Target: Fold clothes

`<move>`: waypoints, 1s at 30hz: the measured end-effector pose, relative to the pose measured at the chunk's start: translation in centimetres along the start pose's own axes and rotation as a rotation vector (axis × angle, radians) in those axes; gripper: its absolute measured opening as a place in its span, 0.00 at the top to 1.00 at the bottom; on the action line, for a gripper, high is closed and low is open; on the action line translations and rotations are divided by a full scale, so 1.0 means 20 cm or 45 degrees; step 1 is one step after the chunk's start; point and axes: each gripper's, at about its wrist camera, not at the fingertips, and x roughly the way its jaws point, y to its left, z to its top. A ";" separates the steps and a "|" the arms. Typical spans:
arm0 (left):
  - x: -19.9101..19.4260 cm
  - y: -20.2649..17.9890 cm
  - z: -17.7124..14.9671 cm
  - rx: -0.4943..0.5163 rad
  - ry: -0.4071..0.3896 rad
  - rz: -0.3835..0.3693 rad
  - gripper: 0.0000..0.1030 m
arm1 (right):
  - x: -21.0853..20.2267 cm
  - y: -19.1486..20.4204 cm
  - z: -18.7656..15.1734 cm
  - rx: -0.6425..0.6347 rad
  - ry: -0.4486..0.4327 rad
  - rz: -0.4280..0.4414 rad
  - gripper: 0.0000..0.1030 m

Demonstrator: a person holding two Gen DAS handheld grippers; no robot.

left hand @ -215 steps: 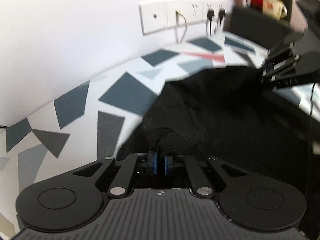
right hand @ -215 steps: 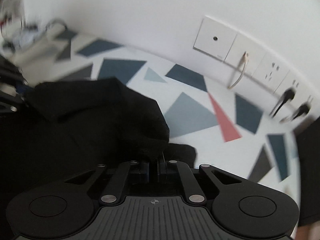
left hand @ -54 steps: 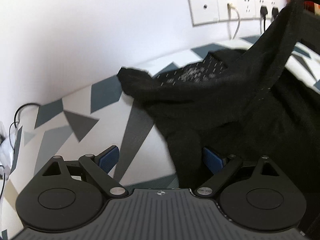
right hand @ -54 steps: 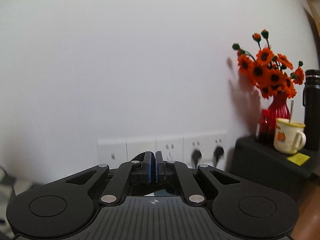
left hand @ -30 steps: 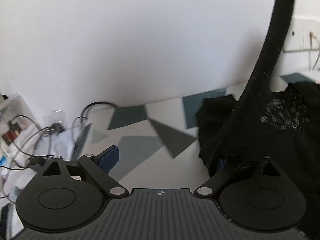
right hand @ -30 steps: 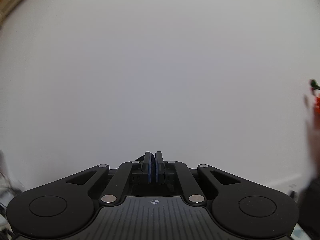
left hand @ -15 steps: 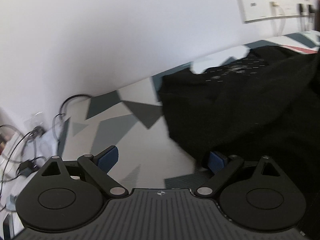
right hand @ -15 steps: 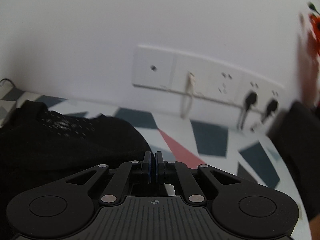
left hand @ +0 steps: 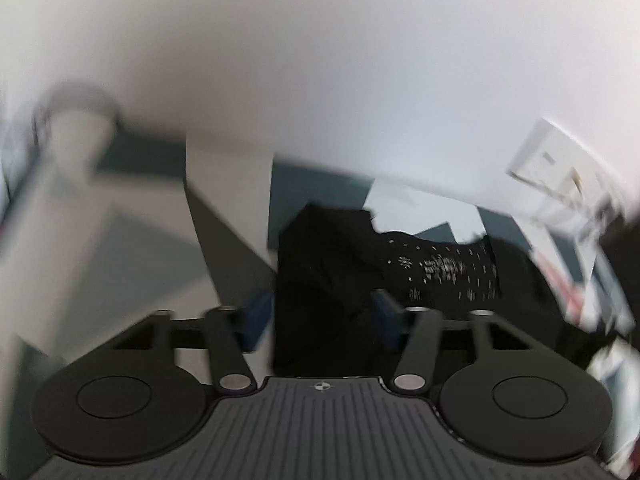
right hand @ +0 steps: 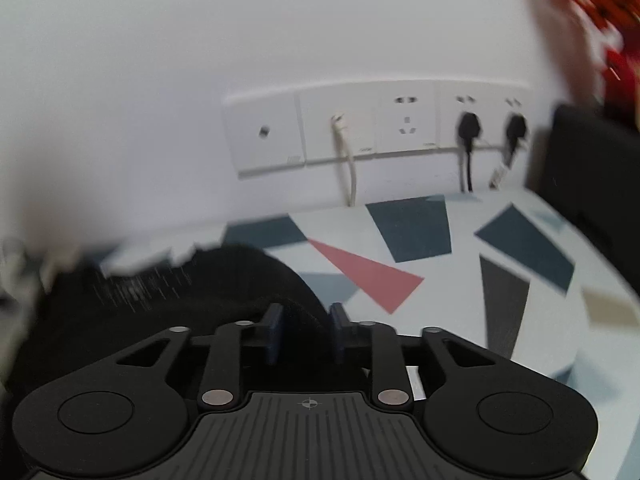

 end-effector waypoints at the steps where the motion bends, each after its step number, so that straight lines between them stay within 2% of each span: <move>1: 0.04 0.02 0.02 -0.068 0.030 -0.005 0.64 | -0.03 0.02 0.01 0.038 -0.019 0.018 0.69; 2: 0.06 0.03 0.03 -0.107 0.049 -0.005 0.65 | -0.06 0.03 0.01 0.072 -0.039 0.037 0.68; 5: 0.07 0.01 0.05 -0.085 0.050 0.004 0.66 | -0.09 0.09 0.03 0.087 -0.053 0.086 0.66; 6: 0.07 0.00 0.05 -0.073 0.048 0.001 0.71 | -0.10 0.10 0.03 0.086 -0.049 0.103 0.66; 7: 0.08 0.00 0.06 -0.064 0.052 -0.003 0.83 | -0.09 0.11 0.03 0.079 -0.043 0.113 0.63; 8: 0.09 0.00 0.06 -0.064 0.059 -0.007 0.89 | -0.09 0.12 0.04 0.072 -0.037 0.123 0.59; 12: 0.10 0.02 0.05 -0.099 0.071 -0.020 0.98 | -0.05 0.14 0.03 0.090 -0.008 0.121 0.58; 15: 0.05 0.08 0.07 -0.159 -0.014 0.021 0.99 | -0.03 0.14 0.03 0.120 0.010 0.122 0.58; 19: -0.06 0.24 0.12 -0.359 -0.191 0.104 0.99 | -0.04 0.14 0.02 0.123 0.000 0.104 0.55; 21: -0.08 0.27 0.13 -0.378 -0.216 0.157 0.99 | -0.04 0.13 0.01 0.142 -0.003 0.086 0.53; 23: -0.07 0.26 0.14 -0.336 -0.200 0.202 0.95 | -0.04 0.09 0.01 0.193 -0.015 0.028 0.53; 25: -0.08 0.23 0.12 -0.302 -0.189 0.208 0.78 | -0.05 0.04 0.00 0.246 -0.029 -0.033 0.52; 26: -0.09 0.20 0.11 -0.272 -0.201 0.214 0.73 | -0.06 0.02 -0.01 0.272 -0.036 -0.064 0.52; 28: -0.13 0.11 0.07 -0.179 -0.226 0.211 0.49 | -0.07 -0.02 -0.01 0.325 -0.050 -0.126 0.51; 30: -0.16 0.00 0.02 -0.056 -0.236 0.160 0.35 | -0.10 -0.10 -0.01 0.433 -0.078 -0.170 0.51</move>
